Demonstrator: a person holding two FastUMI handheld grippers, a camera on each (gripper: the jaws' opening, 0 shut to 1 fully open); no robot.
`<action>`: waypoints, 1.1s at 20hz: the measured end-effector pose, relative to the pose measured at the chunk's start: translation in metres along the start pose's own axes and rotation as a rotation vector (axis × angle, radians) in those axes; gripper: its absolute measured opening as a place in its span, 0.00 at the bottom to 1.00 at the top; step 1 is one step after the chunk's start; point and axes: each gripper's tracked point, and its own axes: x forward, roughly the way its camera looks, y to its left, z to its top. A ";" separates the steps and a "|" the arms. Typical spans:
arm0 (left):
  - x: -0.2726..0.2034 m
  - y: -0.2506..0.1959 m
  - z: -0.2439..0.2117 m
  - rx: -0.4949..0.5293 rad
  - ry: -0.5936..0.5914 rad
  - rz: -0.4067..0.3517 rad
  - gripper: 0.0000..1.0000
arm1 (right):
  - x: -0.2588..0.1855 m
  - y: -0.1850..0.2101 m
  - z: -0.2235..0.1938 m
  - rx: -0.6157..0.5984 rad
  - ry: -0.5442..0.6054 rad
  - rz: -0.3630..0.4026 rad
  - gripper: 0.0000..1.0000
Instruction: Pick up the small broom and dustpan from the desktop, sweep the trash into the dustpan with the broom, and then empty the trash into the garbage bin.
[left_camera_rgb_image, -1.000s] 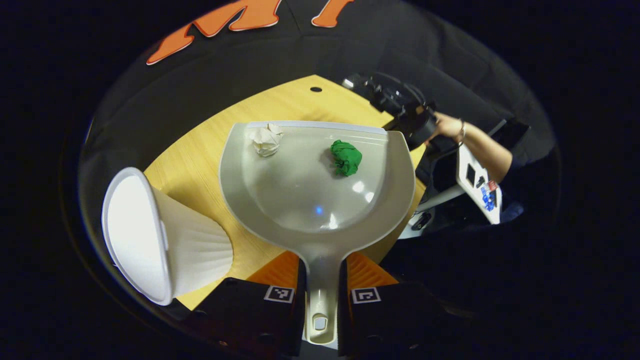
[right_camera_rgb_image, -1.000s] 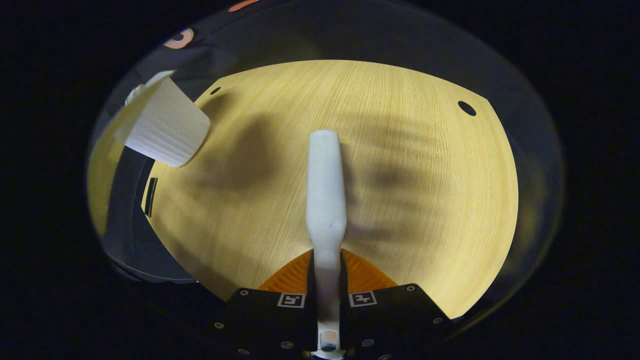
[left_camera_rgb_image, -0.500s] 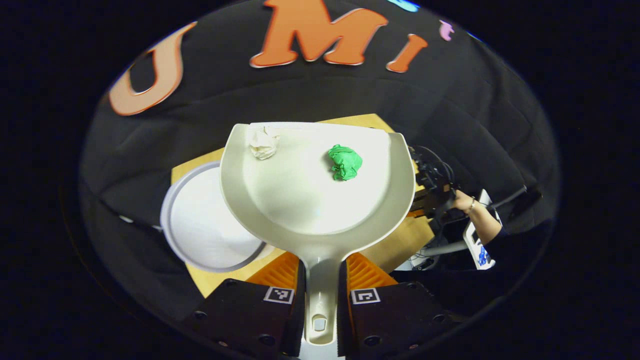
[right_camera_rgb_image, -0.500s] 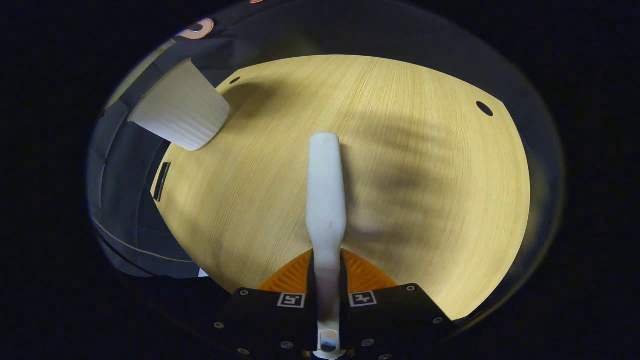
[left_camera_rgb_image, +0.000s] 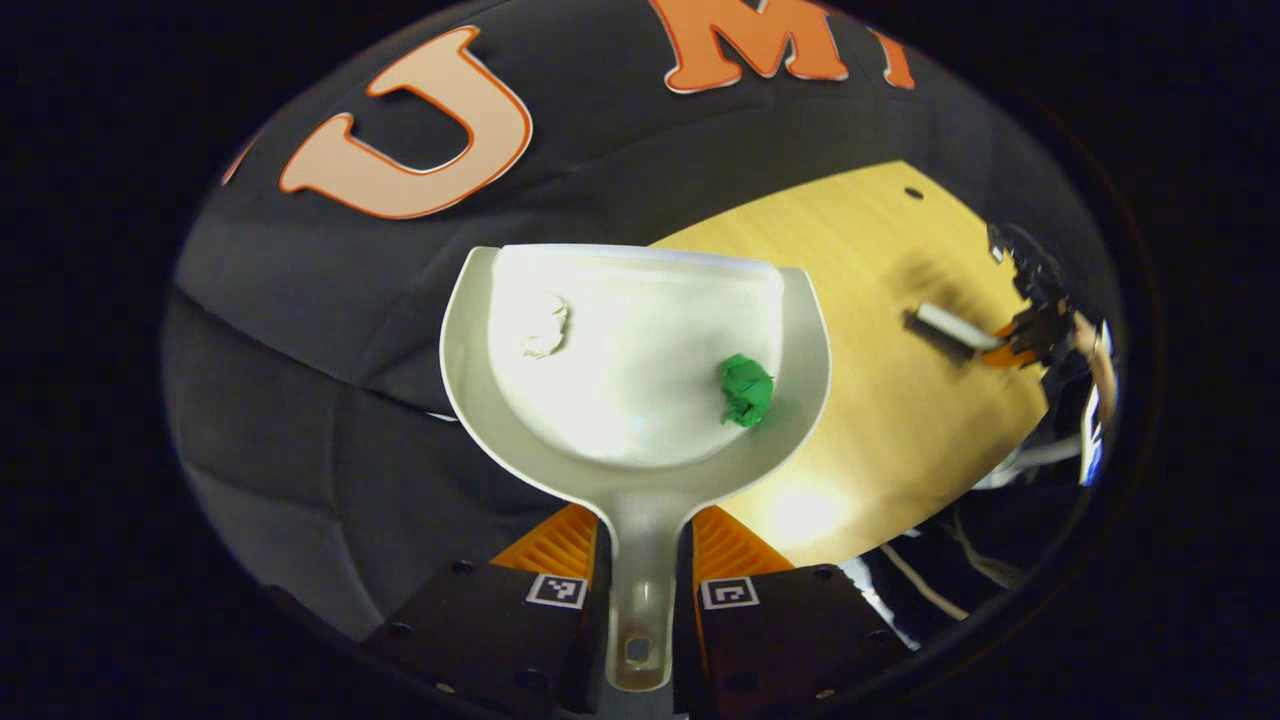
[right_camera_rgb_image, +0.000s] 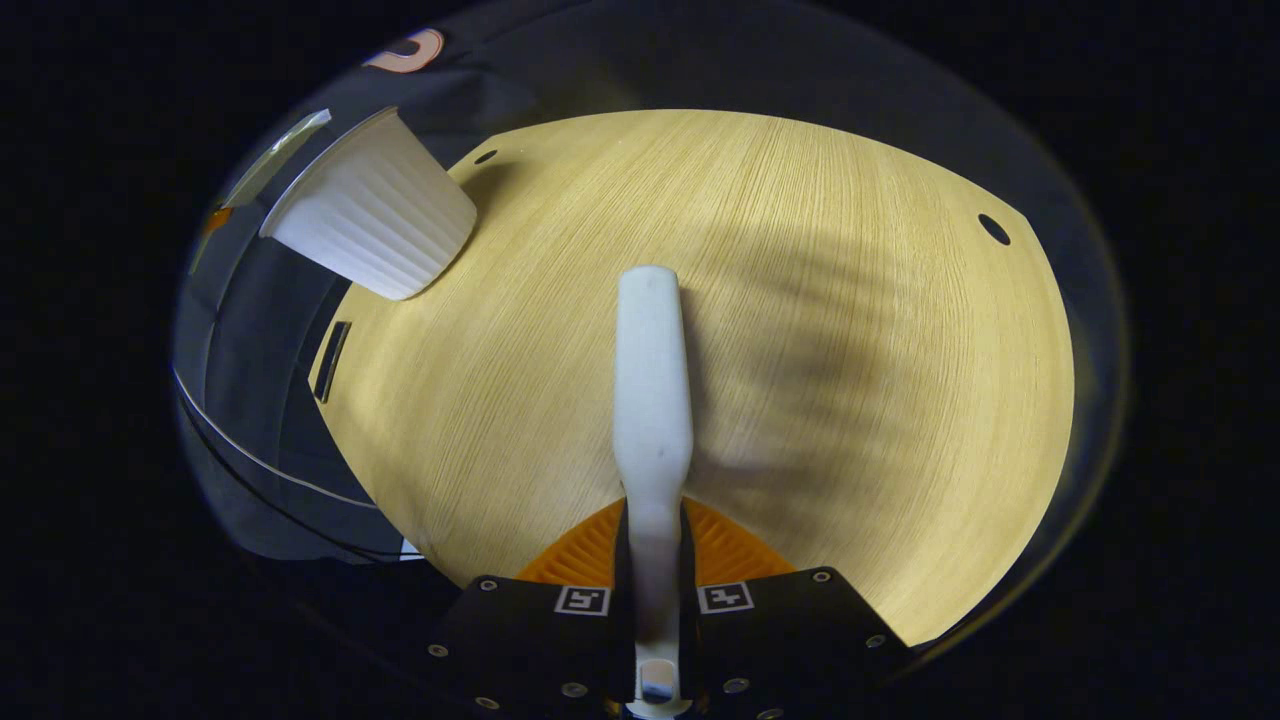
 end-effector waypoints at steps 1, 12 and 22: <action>0.001 0.004 -0.002 0.042 0.023 0.025 0.27 | -0.002 -0.002 -0.001 0.002 -0.002 -0.006 0.17; 0.002 0.038 0.001 0.425 0.199 0.186 0.27 | -0.003 -0.005 -0.013 0.067 -0.010 -0.017 0.17; 0.020 -0.031 0.018 0.058 -0.022 0.043 0.27 | -0.011 -0.005 -0.018 0.089 -0.004 -0.022 0.17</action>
